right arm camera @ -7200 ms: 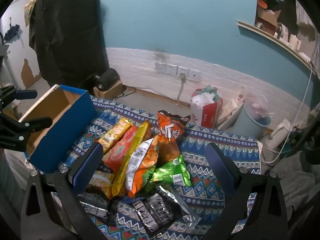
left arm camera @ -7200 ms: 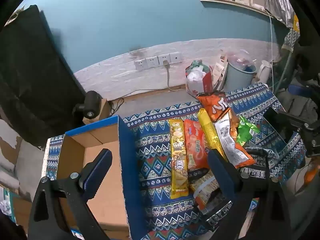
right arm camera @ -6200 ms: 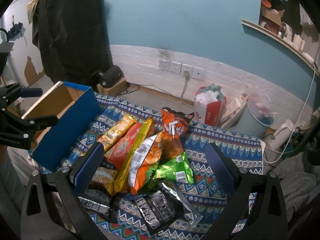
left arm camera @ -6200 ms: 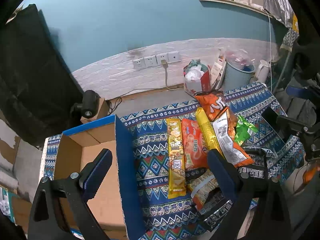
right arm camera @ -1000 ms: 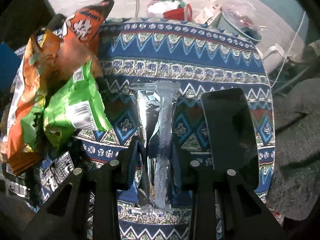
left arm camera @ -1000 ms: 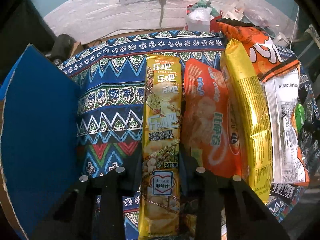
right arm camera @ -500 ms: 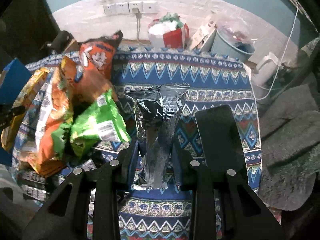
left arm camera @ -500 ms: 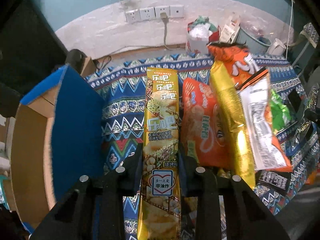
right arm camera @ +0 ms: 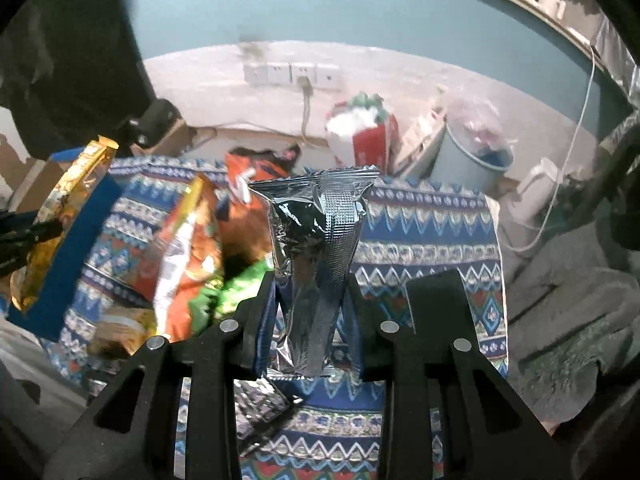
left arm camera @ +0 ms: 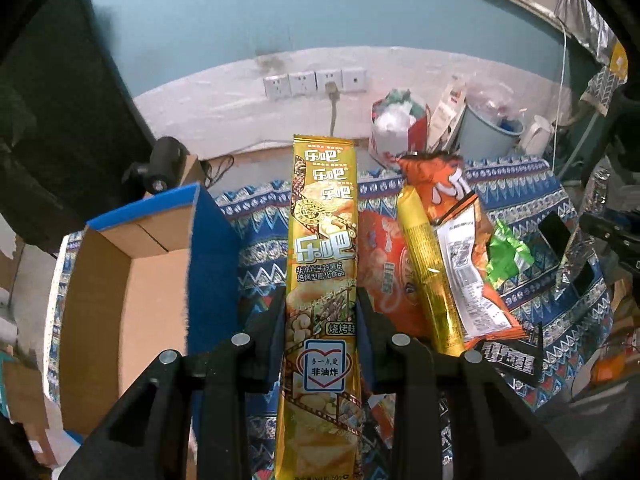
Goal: Organize snacks
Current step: 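Lift both held packets and carry them over the cardboard box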
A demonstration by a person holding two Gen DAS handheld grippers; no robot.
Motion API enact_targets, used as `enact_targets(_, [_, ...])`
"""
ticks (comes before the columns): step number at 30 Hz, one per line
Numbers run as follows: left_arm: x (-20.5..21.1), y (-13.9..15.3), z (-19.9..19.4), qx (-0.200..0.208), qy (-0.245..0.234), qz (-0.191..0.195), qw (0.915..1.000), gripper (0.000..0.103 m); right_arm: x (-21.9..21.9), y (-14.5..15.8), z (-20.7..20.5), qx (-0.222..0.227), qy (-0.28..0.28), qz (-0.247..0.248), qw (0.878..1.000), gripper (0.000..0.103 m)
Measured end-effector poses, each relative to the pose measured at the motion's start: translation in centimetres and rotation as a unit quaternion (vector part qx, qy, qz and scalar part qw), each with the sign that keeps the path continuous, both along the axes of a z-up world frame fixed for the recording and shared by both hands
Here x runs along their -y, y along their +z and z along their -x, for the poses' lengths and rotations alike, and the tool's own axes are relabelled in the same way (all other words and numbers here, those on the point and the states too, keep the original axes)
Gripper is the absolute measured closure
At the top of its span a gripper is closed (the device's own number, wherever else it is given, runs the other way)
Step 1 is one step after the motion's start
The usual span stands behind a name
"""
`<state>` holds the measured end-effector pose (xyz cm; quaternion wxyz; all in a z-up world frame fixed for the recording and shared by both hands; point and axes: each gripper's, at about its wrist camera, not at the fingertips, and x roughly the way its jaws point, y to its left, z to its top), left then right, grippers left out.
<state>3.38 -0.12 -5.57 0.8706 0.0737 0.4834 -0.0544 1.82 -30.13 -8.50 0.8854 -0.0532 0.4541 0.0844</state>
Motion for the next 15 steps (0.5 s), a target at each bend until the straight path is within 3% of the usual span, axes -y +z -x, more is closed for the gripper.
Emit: enact_targets(15, [-3.4, 3.6, 2.3, 0.055, 0.016, -0.002, 0.9984, 0.072, -6.8, 3.7, -0.3, 0.038, 0.06, -0.034, 0.997, 0.074])
